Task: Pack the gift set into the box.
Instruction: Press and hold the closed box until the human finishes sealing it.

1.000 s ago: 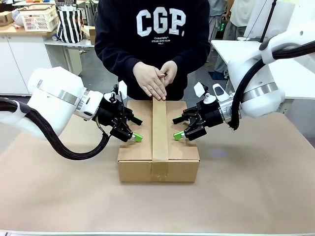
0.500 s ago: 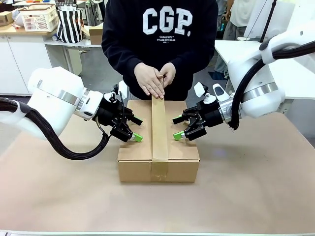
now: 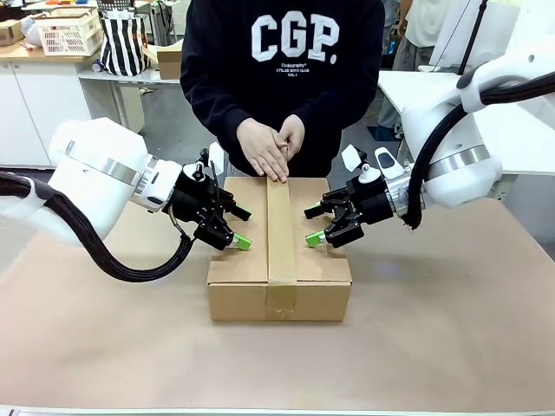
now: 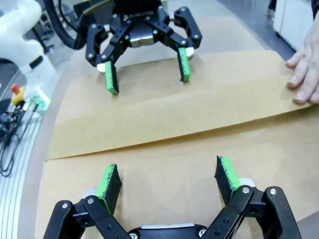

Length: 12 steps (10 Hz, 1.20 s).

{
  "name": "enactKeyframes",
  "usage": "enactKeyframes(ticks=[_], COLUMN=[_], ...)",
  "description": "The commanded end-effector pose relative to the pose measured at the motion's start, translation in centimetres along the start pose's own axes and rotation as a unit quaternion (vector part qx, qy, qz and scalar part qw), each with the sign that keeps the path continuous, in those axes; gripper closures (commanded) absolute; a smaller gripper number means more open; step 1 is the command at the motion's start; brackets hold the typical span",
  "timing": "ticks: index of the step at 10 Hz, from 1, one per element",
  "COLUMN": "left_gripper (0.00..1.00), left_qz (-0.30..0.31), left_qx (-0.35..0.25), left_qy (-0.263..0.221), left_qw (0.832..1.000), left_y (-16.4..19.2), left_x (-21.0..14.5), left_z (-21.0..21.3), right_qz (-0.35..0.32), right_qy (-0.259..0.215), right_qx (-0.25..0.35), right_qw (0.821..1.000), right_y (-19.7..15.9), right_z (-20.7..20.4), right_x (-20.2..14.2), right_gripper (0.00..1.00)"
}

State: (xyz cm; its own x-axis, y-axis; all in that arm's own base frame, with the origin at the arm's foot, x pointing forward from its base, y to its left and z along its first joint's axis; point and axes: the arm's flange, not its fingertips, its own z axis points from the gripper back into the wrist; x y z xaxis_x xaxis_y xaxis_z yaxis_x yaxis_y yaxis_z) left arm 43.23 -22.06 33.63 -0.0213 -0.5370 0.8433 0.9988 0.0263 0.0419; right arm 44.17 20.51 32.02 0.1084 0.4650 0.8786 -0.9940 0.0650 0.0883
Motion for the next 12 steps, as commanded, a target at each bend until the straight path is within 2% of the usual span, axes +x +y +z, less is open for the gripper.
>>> enactKeyframes(ticks=[1,12], left_gripper=[0.0,0.0], left_qz=[-0.003,-0.003], left_qx=[-0.003,-0.003], left_qy=[-0.003,-0.003], left_qw=[1.0,1.0], left_y=[-0.11,-0.11], left_x=[-0.33,-0.33], left_z=[-0.06,-0.06], right_qz=[-0.002,-0.002], right_qy=[0.005,0.005], right_qx=[-0.011,-0.011], right_qw=[1.0,1.0], right_y=[-0.09,-0.09], right_z=[-0.06,-0.06], right_x=[-0.14,-0.14], right_gripper=[0.0,0.0])
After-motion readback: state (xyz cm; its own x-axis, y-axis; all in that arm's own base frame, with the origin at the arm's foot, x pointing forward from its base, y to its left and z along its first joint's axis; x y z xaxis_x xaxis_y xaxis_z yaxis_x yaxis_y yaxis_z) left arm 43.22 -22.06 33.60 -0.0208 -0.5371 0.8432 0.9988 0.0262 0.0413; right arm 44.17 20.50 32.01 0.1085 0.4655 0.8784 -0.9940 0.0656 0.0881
